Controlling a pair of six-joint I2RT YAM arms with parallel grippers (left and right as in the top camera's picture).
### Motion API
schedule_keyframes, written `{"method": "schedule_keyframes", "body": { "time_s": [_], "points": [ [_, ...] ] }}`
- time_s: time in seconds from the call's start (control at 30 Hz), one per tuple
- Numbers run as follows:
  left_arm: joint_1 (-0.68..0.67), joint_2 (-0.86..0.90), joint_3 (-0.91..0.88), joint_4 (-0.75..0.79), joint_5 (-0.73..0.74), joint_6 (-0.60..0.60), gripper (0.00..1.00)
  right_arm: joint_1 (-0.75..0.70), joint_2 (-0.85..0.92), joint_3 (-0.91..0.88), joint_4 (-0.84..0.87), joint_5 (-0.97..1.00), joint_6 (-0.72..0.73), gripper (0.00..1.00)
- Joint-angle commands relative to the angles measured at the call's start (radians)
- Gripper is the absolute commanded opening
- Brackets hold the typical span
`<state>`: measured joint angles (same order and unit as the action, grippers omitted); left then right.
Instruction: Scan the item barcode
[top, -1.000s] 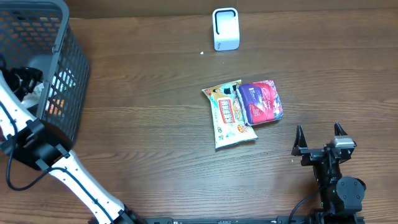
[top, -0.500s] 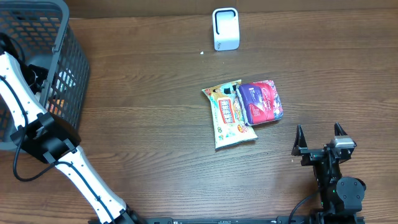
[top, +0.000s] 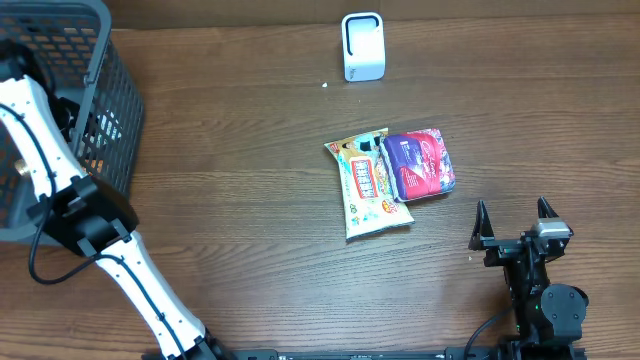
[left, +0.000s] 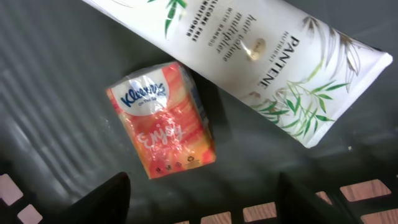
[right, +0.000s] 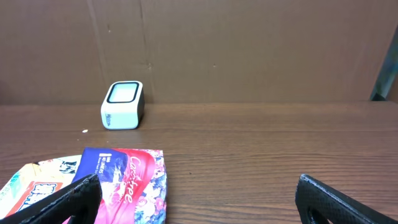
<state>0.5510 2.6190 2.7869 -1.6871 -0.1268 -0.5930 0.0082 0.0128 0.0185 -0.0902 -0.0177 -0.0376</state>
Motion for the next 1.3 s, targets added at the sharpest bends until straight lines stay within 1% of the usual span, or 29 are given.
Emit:
{"method": "schedule_keyframes", "body": {
  "time_s": [0.0, 0.13, 0.3, 0.47, 0.6, 0.7, 0.8, 0.9, 0.97, 1.17, 1.23, 1.27],
  "points": [
    [-0.005, 0.012, -0.004, -0.003, -0.063, 0.002, 0.69, -0.002, -0.010, -0.010, 0.006, 0.010, -0.005, 1.00],
    [0.015, 0.012, -0.004, -0.003, -0.008, 0.015, 0.69, -0.002, -0.010, -0.010, 0.006, 0.010, -0.005, 1.00],
    [0.025, 0.011, -0.003, -0.003, 0.094, 0.103, 0.68, -0.002, -0.010, -0.010, 0.006, 0.010, -0.005, 1.00],
    [0.025, -0.026, -0.003, -0.003, 0.094, 0.145, 0.69, -0.002, -0.010, -0.010, 0.006, 0.010, -0.005, 1.00],
    [0.025, -0.082, -0.003, -0.003, 0.094, 0.153, 0.69, -0.002, -0.010, -0.010, 0.006, 0.010, -0.005, 1.00],
    [0.025, -0.121, -0.003, -0.003, 0.099, 0.161, 0.77, -0.002, -0.010, -0.010, 0.006, 0.010, -0.005, 1.00],
    [0.025, -0.135, -0.003, -0.003, 0.145, 0.209, 0.84, -0.002, -0.010, -0.010, 0.006, 0.010, -0.005, 1.00],
    [0.025, -0.135, -0.010, -0.003, 0.234, 0.248, 0.87, -0.002, -0.010, -0.010, 0.006, 0.010, -0.005, 1.00],
    [0.025, -0.143, -0.024, -0.003, 0.253, 0.248, 0.88, -0.002, -0.010, -0.010, 0.006, 0.010, -0.005, 1.00],
    [0.027, -0.211, -0.060, -0.003, 0.177, 0.254, 0.88, -0.002, -0.010, -0.010, 0.006, 0.010, -0.005, 1.00],
    [0.027, -0.265, -0.103, -0.003, 0.134, 0.256, 0.89, -0.002, -0.010, -0.010, 0.006, 0.010, -0.005, 1.00],
    [0.027, -0.325, -0.169, -0.003, 0.077, 0.257, 0.91, -0.002, -0.010, -0.010, 0.006, 0.010, -0.005, 1.00]
  ]
}}
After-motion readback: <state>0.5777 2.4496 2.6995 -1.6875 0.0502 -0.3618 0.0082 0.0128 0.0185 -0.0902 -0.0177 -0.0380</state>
